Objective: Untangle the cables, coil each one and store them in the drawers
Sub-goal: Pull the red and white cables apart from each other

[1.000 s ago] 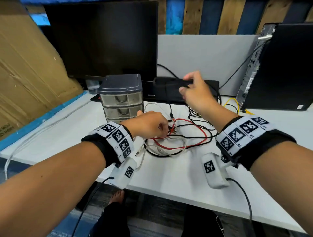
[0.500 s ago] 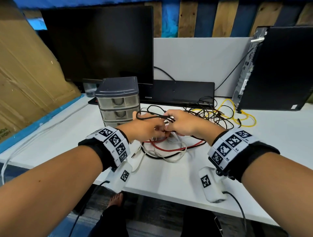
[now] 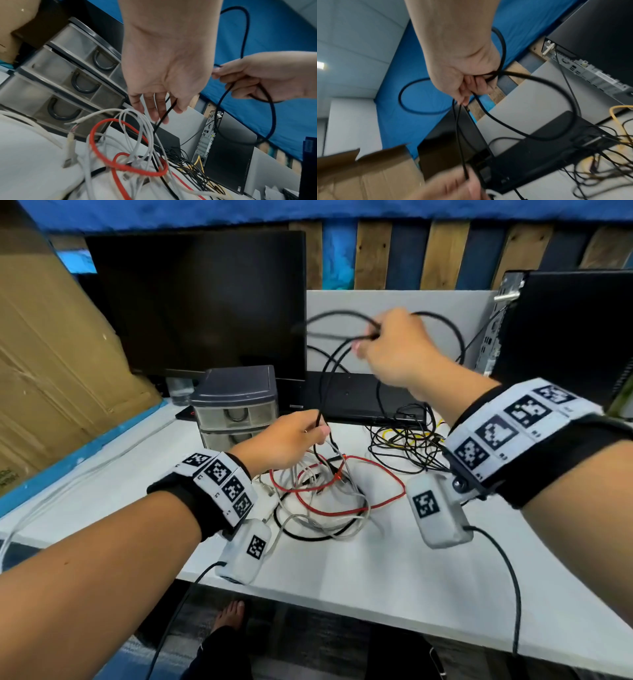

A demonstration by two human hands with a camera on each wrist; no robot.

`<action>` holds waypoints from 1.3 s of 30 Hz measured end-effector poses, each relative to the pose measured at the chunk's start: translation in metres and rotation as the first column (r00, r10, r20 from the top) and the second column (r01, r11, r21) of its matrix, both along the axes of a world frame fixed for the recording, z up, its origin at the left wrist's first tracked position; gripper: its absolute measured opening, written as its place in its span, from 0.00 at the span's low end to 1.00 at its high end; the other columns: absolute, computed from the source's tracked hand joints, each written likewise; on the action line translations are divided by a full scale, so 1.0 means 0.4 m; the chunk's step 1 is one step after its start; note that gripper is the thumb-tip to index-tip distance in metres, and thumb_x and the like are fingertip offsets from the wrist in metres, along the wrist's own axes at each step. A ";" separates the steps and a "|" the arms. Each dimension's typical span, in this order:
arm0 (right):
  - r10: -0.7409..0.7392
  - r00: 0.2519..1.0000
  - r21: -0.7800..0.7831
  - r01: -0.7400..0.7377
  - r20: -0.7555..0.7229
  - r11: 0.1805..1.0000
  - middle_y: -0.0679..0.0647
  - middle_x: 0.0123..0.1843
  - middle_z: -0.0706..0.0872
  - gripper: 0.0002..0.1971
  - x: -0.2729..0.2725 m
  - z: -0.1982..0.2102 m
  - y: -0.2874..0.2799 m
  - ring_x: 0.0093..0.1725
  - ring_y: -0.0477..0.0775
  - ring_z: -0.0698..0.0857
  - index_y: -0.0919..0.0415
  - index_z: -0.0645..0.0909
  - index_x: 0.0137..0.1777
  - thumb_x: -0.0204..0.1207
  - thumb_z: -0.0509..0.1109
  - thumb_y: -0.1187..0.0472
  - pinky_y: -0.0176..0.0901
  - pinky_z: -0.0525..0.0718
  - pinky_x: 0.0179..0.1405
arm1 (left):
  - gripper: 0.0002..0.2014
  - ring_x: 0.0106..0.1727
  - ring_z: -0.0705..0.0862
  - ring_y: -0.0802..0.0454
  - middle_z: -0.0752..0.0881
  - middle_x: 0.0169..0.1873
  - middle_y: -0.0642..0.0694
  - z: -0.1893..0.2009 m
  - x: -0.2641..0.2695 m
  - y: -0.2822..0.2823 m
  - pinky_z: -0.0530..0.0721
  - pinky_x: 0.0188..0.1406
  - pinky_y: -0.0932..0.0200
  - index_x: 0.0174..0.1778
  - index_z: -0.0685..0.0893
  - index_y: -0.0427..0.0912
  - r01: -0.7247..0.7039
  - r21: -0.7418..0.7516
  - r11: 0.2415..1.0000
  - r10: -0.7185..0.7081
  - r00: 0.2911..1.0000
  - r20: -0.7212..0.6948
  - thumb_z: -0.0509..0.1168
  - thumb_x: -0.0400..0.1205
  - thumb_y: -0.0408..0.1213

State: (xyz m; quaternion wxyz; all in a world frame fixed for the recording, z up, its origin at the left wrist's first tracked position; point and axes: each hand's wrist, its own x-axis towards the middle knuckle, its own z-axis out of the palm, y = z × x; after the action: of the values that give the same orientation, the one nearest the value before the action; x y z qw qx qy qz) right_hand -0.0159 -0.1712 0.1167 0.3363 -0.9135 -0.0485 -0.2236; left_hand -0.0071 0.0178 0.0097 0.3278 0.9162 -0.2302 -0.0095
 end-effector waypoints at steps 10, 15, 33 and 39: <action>-0.248 0.964 0.341 0.201 0.098 0.918 0.50 0.38 0.79 0.09 0.026 -0.011 -0.108 0.36 0.50 0.75 0.57 0.79 0.47 0.88 0.64 0.56 0.42 0.68 0.31 | 0.19 0.47 0.83 0.36 0.87 0.47 0.36 0.026 -0.022 0.018 0.82 0.49 0.41 0.47 0.84 0.35 -0.117 -0.038 0.992 0.120 0.988 0.100 0.52 0.93 0.42; -0.215 0.966 0.396 0.254 -0.140 0.882 0.60 0.42 0.84 0.07 0.024 -0.073 -0.167 0.37 0.59 0.79 0.58 0.80 0.52 0.88 0.63 0.57 0.48 0.78 0.32 | 0.23 0.37 0.79 0.54 0.83 0.35 0.48 0.080 -0.020 0.023 0.73 0.39 0.59 0.43 0.85 0.35 -0.150 -0.090 0.985 0.166 0.962 0.216 0.51 0.94 0.42; 0.025 0.997 -0.337 -0.048 -0.070 0.940 0.54 0.58 0.85 0.21 -0.030 -0.076 -0.075 0.59 0.62 0.83 0.49 0.77 0.70 0.77 0.67 0.63 0.54 0.83 0.58 | 0.21 0.37 0.83 0.55 0.89 0.36 0.47 0.087 -0.009 -0.007 0.82 0.46 0.57 0.44 0.85 0.38 -0.045 -0.041 0.998 0.053 0.979 0.195 0.52 0.94 0.44; 0.308 0.944 -0.459 -0.326 -0.115 0.827 0.46 0.54 0.76 0.12 -0.038 -0.093 0.056 0.53 0.56 0.80 0.46 0.79 0.61 0.80 0.68 0.61 0.50 0.81 0.49 | 0.13 0.33 0.84 0.60 0.89 0.36 0.46 0.120 -0.023 -0.012 0.84 0.37 0.62 0.46 0.87 0.41 0.007 -0.063 0.998 0.001 0.991 0.133 0.58 0.92 0.37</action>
State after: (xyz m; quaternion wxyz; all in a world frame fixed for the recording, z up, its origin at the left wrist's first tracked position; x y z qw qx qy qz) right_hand -0.0310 -0.1488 0.0794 0.1369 -0.9507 -0.2461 -0.1297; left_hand -0.0165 0.0132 0.0578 0.3403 0.9037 -0.2533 0.0584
